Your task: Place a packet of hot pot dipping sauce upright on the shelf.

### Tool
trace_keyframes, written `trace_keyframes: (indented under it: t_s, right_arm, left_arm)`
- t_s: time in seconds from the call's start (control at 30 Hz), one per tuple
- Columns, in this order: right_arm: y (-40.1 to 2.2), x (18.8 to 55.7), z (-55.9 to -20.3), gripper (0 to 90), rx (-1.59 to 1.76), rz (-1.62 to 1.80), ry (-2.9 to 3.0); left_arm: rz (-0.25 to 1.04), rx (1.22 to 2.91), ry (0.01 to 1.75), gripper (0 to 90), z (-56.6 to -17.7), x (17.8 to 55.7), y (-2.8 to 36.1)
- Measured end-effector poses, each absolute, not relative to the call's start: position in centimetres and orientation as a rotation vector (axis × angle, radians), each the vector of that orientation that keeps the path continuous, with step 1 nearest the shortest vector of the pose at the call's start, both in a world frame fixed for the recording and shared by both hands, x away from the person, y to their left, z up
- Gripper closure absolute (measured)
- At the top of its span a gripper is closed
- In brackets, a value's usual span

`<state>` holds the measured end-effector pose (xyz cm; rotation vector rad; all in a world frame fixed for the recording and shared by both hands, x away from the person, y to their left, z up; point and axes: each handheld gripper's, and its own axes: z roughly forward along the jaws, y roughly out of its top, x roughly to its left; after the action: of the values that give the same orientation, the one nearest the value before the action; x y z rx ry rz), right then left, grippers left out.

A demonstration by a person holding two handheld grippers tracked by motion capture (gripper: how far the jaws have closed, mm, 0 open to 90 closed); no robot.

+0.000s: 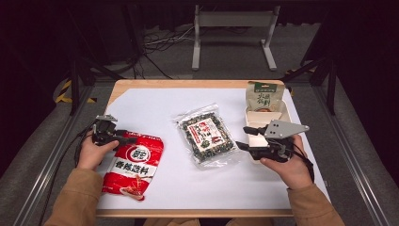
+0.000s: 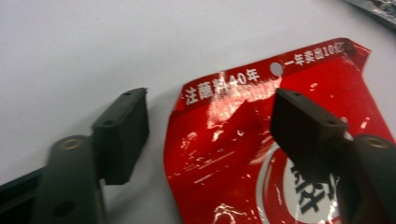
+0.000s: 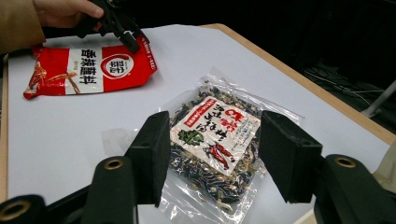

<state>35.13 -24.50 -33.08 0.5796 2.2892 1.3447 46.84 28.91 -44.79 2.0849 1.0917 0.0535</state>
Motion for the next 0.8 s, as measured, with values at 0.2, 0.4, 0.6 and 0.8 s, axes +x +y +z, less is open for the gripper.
trace_keyframes:
  t_s: [0.2,0.4,0.6,0.8]
  right_arm:
    - [-24.5,35.2,-33.2,44.1,0.579,1.348,2.291]
    - [-24.4,35.2,-33.3,44.6,0.556,1.334,2.288]
    - [-24.7,35.4,-33.3,44.3,0.562,1.346,2.282]
    - [-24.5,35.3,-33.3,44.0,0.553,1.353,2.283]
  left_arm:
    - [0.052,2.104,1.041,38.2,-44.6,46.5,28.7]
    - [0.124,2.157,0.981,46.1,-44.3,45.8,28.7]
    - [0.178,2.171,0.957,60.1,-43.7,45.3,28.8]
    - [0.182,2.212,0.917,70.1,-43.9,44.9,28.7]
